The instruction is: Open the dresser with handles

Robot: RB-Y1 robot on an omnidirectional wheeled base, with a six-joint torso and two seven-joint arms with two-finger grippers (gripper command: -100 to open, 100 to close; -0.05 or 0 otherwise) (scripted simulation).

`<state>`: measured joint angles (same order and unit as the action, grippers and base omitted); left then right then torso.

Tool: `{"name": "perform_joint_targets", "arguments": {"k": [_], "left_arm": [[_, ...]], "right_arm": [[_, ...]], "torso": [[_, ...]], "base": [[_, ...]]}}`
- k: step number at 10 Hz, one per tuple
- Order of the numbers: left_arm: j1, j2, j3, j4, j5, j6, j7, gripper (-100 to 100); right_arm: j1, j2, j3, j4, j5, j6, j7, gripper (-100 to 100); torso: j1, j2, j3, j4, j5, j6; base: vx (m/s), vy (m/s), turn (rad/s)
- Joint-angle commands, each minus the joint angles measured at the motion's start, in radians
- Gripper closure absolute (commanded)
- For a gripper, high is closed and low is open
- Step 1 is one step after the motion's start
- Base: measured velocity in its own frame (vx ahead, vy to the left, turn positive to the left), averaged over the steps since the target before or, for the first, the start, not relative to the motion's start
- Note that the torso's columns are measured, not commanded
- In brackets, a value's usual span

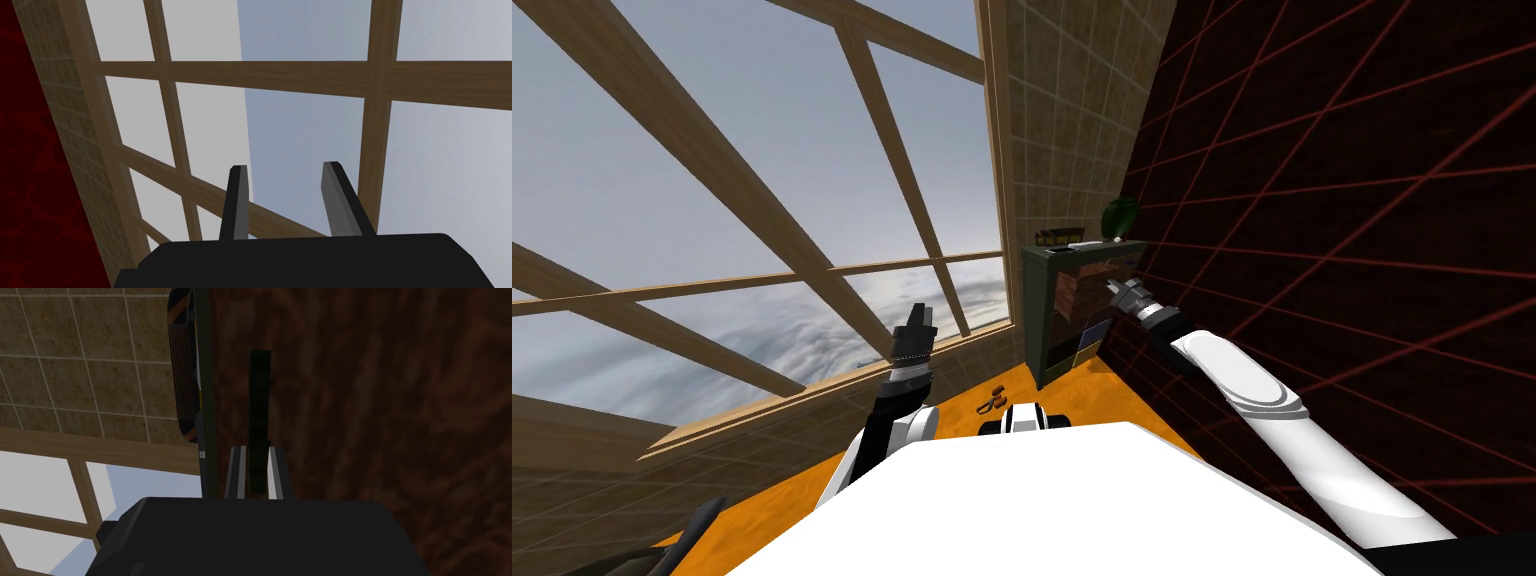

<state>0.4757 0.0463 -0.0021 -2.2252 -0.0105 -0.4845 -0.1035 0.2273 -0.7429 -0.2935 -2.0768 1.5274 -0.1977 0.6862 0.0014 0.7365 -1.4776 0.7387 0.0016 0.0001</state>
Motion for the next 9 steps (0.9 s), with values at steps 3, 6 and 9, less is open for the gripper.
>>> {"name": "perform_joint_targets", "arguments": {"k": [3,6,9], "left_arm": [[0.0,0.0,0.0,0.0,0.0,0.0,0.0,0],[0.0,0.0,0.0,0.0,0.0,0.0,0.0,0],[0.0,0.0,0.0,0.0,0.0,0.0,0.0,0]], "right_arm": [[0.0,-0.031,-0.021,-0.013,-0.018,-0.023,-0.027,-100],[-0.016,-0.089,-0.068,-0.007,-0.05,-0.057,-0.074,-100],[-0.031,-0.148,-0.114,0.0,-0.083,-0.091,-0.121,-100]], "torso": [[-0.005,0.004,0.003,0.001,-0.002,0.002],[0.004,-0.006,-0.003,-0.002,0.001,-0.002],[-0.002,0.003,0.003,0.001,-0.001,0.0]], "base": [[-0.114,-0.052,-0.048],[0.049,0.079,-0.09],[0.038,0.065,-0.069]]}}
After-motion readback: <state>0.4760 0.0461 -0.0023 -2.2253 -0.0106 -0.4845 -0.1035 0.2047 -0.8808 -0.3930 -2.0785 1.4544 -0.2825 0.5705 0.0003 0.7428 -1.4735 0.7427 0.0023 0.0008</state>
